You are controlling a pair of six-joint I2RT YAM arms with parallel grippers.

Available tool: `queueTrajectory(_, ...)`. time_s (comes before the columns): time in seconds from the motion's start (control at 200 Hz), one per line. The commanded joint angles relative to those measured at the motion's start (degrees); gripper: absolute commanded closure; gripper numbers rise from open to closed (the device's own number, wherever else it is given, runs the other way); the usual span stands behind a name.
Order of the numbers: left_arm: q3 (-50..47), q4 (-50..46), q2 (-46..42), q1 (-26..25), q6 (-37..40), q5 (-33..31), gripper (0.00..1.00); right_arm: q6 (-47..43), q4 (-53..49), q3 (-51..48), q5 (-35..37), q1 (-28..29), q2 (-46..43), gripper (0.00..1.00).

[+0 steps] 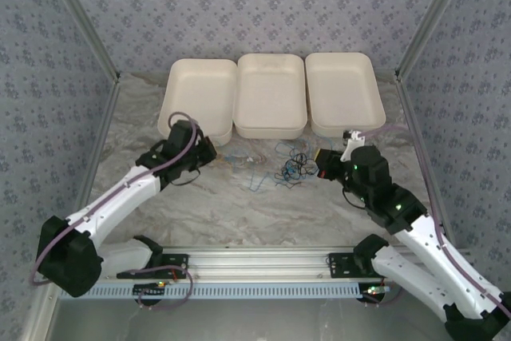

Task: Untangle the cables

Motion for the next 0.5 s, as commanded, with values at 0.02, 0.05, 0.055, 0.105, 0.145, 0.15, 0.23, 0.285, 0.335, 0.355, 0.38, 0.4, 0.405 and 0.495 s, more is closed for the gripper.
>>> queueTrajectory(0.02, -4.99, 6.05, -2.19, -1.57, -2.49, 0.8, 0.74, -1.01, -0.55, 3.23, -9.89, -3.8, 2.52, 1.0)
queueTrajectory(0.05, -5.82, 6.59, -2.88, -1.71, -2.44, 0.84, 0.59, -0.73, -0.27, 3.86, -11.01, -4.4, 3.39, 1.0)
queueTrajectory(0.055, -5.91, 6.65, -2.97, -1.78, -2.42, 0.84, 0.57, -0.63, -0.17, 4.0, -11.18, -4.45, 3.52, 1.0)
queueTrajectory(0.105, -6.44, 6.53, -4.65, -2.02, -1.98, 0.47, 0.4, -0.41, -0.33, 5.49, -12.24, -5.04, 5.06, 1.0)
queueTrajectory(0.145, -6.37, 5.93, -6.52, -2.46, -1.13, -0.19, 0.29, -0.44, -0.72, 6.69, -12.69, -5.29, 6.17, 1.0)
queueTrajectory(0.15, -6.32, 5.84, -6.86, -2.55, -1.02, -0.33, 0.28, -0.4, -0.75, 6.9, -12.72, -5.33, 6.32, 1.0)
queueTrajectory(0.23, -5.04, 3.98, -11.18, -3.56, 1.52, -2.41, 0.19, -0.63, -1.02, 9.01, -13.37, -5.62, 7.94, 1.0)
queueTrajectory(0.285, -4.09, 3.24, -13.56, -4.08, 3.26, -2.49, 0.18, -0.79, -1.04, 10.2, -13.61, -5.72, 8.64, 1.0)
queueTrajectory(0.335, -3.15, 3.46, -15.07, -4.46, 4.47, -1.13, 0.18, -1.13, -0.84, 11.1, -13.85, -5.79, 9.13, 1.0)
queueTrajectory(0.355, -2.79, 3.9, -15.45, -4.71, 4.89, -0.16, 0.18, -1.19, -0.71, 11.38, -14.09, -5.88, 9.41, 1.0)
queueTrajectory(0.38, -2.4, 4.51, -15.63, -5.14, 5.19, 1.16, 0.18, -1.24, -0.34, 11.74, -14.41, -5.93, 9.67, 1.0)
queueTrajectory(0.4, -2.07, 5.02, -15.59, -5.57, 5.31, 2.25, 0.18, -1.25, -0.08, 11.97, -14.78, -6.11, 9.91, 1.0)
queueTrajectory(0.405, -1.97, 5.26, -15.48, -5.69, 5.36, 2.51, 0.18, -1.29, -0.03, 12.01, -14.96, -6.09, 10.03, 1.0)
queueTrajectory(0.495, -0.18, 8.85, -13.63, -10.02, 7.44, 6.22, 0.19, -0.89, 1.17, 13.18, -16.75, -6.53, 11.25, 1.0)
